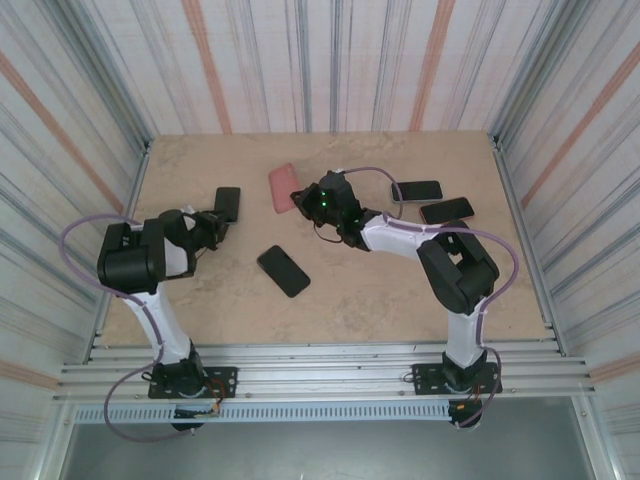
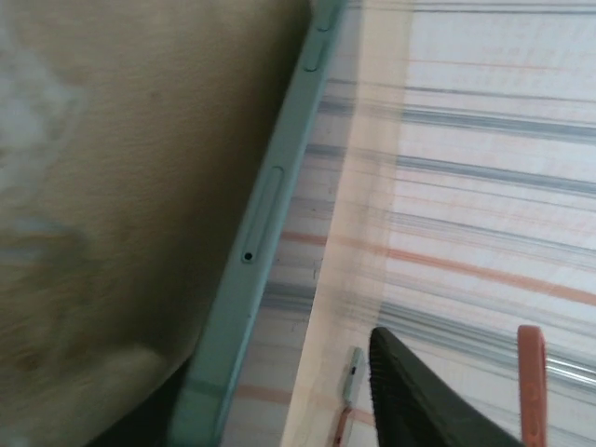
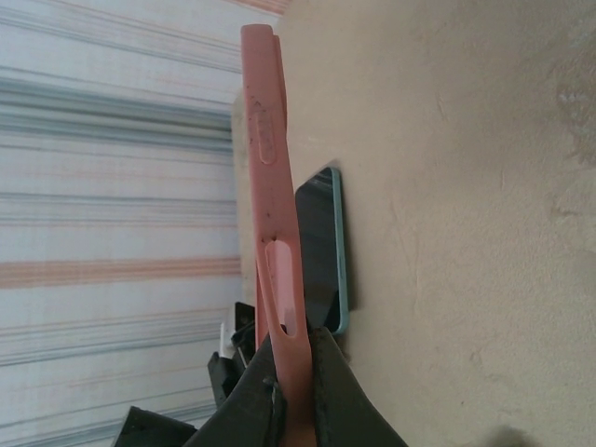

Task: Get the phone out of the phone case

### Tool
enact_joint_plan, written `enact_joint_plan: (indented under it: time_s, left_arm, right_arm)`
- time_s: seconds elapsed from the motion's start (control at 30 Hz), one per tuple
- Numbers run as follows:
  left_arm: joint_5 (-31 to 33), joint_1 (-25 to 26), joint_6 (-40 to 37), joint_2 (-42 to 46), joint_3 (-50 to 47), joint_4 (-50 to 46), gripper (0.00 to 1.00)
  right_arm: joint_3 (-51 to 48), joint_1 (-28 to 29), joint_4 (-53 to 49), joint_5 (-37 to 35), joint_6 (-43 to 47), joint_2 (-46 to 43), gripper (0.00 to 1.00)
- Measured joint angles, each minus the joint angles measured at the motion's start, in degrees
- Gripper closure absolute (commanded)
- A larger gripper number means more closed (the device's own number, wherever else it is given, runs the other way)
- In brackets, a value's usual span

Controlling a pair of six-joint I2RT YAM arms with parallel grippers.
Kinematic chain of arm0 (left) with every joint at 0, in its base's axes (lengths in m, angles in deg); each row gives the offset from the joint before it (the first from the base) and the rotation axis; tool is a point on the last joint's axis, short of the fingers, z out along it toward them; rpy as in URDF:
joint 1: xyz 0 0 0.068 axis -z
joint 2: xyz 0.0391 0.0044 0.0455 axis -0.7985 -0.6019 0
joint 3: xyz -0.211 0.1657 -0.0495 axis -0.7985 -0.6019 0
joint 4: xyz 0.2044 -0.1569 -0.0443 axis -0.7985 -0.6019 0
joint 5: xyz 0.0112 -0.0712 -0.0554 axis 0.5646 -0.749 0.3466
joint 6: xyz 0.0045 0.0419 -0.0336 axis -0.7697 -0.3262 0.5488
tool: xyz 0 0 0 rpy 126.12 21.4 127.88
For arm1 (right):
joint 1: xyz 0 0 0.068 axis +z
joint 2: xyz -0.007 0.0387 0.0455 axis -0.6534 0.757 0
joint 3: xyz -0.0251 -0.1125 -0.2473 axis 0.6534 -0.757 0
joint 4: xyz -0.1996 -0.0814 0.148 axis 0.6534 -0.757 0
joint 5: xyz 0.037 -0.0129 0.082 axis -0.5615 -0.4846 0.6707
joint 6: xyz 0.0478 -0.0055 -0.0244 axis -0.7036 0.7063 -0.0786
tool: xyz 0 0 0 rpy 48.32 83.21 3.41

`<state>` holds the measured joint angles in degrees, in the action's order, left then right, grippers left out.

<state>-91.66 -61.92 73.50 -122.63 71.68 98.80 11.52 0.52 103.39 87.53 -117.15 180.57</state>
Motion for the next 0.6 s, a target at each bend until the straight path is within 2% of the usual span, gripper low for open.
enact_joint_plan:
  time_s: [0.23, 0.6]
  left_arm:
    - [0.02, -0.31, -2.97, 3.87, 1.25, -9.86, 0.37]
    - [0.83, -0.79, -6.27, 8.48, 3.48, -22.62, 0.27]
  right_arm:
    - [4.46, 1.38, -2.25, -2.21, 0.00, 4.39, 1.00]
    - [13.46, 3.78, -4.39, -6.71, 0.04, 13.66, 1.00]
